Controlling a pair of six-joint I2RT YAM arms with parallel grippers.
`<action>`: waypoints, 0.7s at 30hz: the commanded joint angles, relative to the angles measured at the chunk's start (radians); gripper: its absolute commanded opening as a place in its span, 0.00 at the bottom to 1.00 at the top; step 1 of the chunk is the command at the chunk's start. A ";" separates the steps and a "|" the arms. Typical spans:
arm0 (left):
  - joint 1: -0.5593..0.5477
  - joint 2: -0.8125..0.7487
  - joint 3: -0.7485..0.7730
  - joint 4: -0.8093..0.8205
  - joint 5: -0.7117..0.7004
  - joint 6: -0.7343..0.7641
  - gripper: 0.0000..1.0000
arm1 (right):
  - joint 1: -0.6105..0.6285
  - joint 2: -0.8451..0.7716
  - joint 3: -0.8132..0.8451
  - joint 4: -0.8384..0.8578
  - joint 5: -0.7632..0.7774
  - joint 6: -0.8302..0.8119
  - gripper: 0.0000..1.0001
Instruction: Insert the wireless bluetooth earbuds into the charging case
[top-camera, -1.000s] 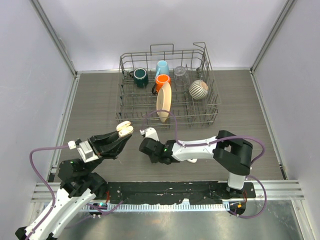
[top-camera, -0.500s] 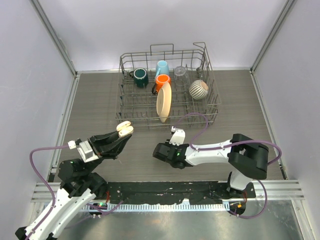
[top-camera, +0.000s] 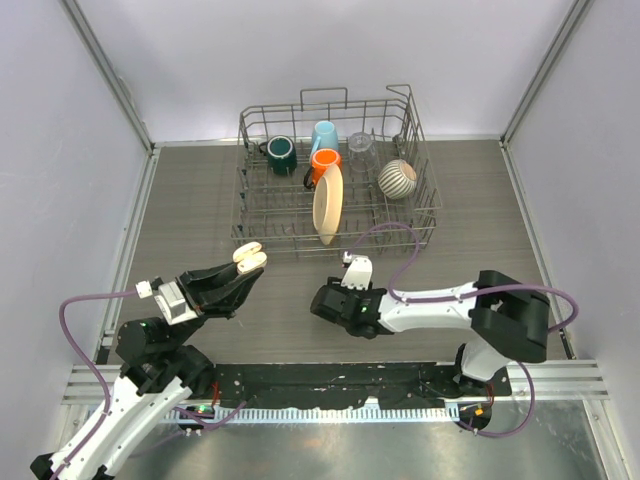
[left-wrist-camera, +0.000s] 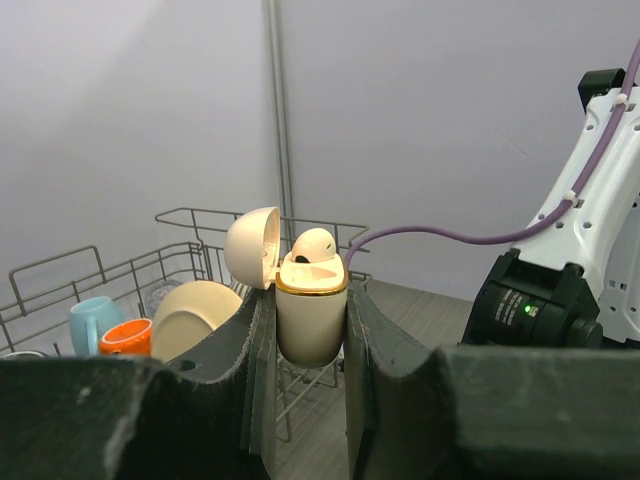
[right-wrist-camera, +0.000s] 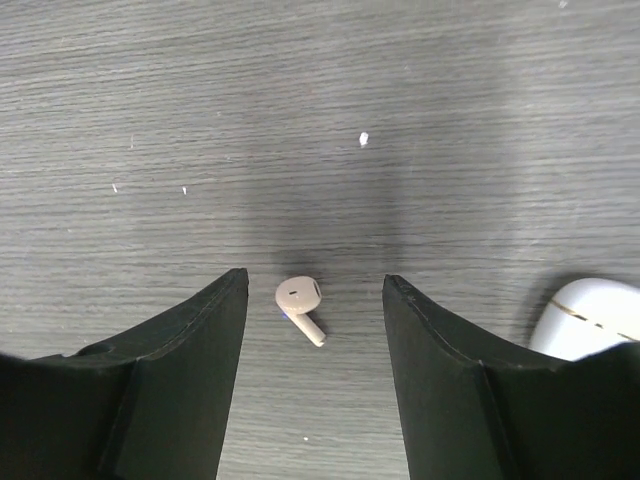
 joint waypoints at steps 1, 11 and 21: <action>0.005 -0.008 0.026 0.034 -0.018 0.003 0.00 | 0.001 -0.135 -0.046 0.104 0.033 -0.230 0.62; 0.005 -0.014 0.026 0.043 -0.036 0.021 0.00 | 0.001 -0.327 -0.058 0.125 0.142 -0.390 0.69; 0.005 0.000 0.037 0.053 -0.023 0.011 0.00 | -0.003 -0.298 0.023 0.029 -0.024 -0.593 0.73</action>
